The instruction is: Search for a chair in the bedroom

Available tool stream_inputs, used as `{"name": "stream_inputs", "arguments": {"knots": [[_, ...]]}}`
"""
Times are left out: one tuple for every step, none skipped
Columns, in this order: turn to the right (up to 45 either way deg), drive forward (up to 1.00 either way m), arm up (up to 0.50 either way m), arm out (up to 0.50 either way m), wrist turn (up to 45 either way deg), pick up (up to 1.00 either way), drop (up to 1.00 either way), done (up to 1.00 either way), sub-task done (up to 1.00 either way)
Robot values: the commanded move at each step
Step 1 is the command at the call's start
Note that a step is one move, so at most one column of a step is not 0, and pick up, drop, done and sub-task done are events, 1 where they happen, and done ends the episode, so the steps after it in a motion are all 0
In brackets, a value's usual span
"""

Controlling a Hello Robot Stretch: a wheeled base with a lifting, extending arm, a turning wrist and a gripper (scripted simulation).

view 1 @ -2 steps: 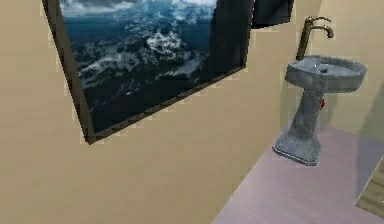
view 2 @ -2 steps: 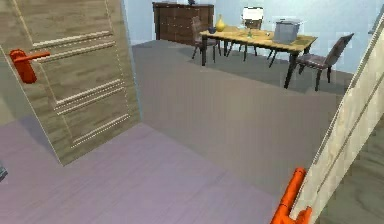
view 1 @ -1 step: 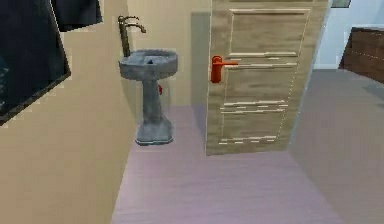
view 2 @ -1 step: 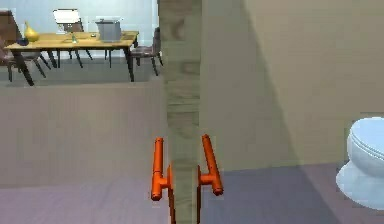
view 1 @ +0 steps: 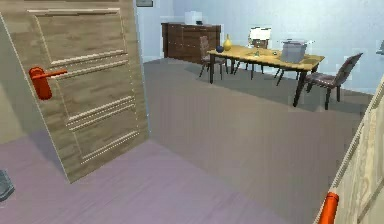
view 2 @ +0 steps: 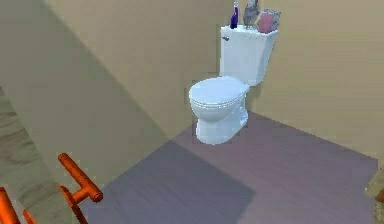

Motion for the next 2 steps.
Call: {"name": "stream_inputs", "arguments": {"knots": [[21.0,0.00,0.00,0.00,0.0,0.00,0.00,0.00,0.00],[0.0,1.00,0.00,0.00,0.0,0.00,0.00,0.00,0.00]]}}
